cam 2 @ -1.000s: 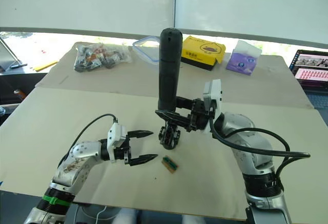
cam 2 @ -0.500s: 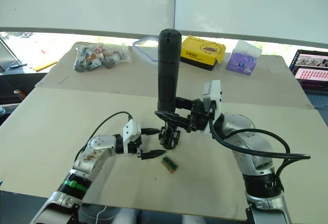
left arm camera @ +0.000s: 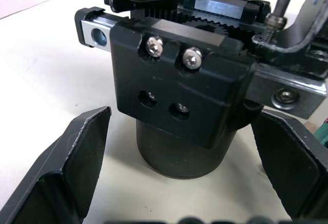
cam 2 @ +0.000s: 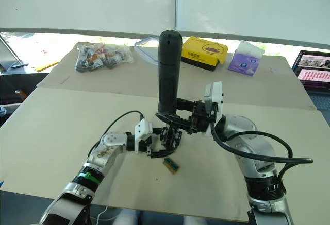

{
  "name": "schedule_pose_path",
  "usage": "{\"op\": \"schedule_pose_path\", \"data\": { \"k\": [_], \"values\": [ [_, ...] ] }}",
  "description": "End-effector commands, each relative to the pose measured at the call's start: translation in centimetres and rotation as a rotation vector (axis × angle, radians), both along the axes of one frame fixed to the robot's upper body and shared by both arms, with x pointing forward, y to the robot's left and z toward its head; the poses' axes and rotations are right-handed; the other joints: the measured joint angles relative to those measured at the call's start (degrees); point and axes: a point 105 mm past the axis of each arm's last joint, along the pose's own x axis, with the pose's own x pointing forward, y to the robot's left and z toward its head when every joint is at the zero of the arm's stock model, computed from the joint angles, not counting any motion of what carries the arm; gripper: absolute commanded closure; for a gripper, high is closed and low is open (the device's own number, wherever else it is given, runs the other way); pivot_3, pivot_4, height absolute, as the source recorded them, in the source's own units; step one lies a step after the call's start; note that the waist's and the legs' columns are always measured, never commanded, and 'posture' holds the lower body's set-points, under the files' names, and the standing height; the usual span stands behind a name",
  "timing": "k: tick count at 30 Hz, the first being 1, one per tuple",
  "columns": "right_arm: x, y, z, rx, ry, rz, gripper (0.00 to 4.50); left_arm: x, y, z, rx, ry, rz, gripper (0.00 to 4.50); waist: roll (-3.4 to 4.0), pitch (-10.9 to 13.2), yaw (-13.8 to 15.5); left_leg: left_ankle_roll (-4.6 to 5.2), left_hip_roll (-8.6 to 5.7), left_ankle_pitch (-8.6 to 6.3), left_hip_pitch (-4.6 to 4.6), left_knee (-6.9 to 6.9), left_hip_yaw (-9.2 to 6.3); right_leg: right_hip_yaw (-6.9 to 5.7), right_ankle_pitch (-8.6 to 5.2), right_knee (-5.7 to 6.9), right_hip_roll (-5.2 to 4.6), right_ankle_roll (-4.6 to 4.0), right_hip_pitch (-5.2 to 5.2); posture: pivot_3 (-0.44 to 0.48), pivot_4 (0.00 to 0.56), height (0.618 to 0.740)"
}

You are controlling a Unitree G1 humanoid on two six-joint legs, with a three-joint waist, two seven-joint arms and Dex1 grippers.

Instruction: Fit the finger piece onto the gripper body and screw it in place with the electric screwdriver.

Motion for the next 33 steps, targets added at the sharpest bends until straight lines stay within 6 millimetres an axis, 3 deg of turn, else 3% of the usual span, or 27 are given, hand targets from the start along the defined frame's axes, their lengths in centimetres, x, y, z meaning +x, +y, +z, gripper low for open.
{"op": "schedule_pose_path", "data": {
  "k": [1,4,8,18,21,22,33],
  "values": [
    [-0.7,0.0,0.8,0.006,-0.058,0.005,2.59,-0.3,-0.5,-0.2,0.017,0.013,-0.034,0.0,0.0,0.0,0.0,0.0,0.0,0.0,0.0,0.0,0.0,0.0,0.0,0.0,0.0,0.0,0.0,0.0,0.15,0.74],
    [-0.7,0.0,0.7,0.007,-0.057,0.005,2.59,-0.4,-0.6,-0.4,0.024,0.018,-0.04,0.0,0.0,0.0,0.03,0.0,0.0,0.0,0.0,0.0,-0.01,-0.01,0.0,0.0,0.0,0.0,0.02,0.0,0.15,0.74],
    [-0.7,0.0,0.7,0.007,-0.055,0.004,2.59,-0.4,-0.6,-0.8,0.034,0.029,-0.028,1.31,0.0,0.0,0.05,0.0,0.0,0.0,0.01,0.0,-0.02,-0.02,0.0,0.0,0.0,0.0,0.04,0.0,0.15,0.74],
    [-0.6,-0.1,0.5,0.0,-0.051,-0.001,2.59,-0.9,-1.0,-1.6,0.049,0.025,-0.036,1.31,0.02,-0.02,0.12,0.0,0.0,0.0,0.07,0.01,-0.04,-0.04,-0.01,-0.01,0.0,0.01,0.12,0.0,0.15,0.74],
    [-0.6,-0.1,0.4,-0.002,-0.049,-0.003,2.59,-1.2,-0.9,-1.9,0.06,0.035,-0.044,2.13,0.02,-0.02,0.12,0.0,0.0,0.0,0.08,0.01,-0.04,-0.05,-0.01,-0.02,0.0,0.02,0.14,0.0,0.15,0.74],
    [-0.6,-0.1,0.4,-0.003,-0.048,-0.004,2.59,-1.3,-0.8,-2.0,0.063,0.04,-0.046,2.2,0.03,-0.03,0.12,0.0,0.0,0.0,0.08,0.01,-0.05,-0.05,-0.02,-0.02,0.0,0.02,0.14,0.0,0.15,0.74],
    [0.0,-0.2,-0.5,-0.049,-0.013,-0.014,2.59,-1.5,-0.3,-2.1,0.079,0.038,-0.04,2.2,0.04,-0.05,-0.02,0.0,0.0,0.0,0.09,0.0,-0.07,-0.07,-0.02,-0.01,0.0,0.02,0.15,0.0,0.15,0.74]
  ]
}}
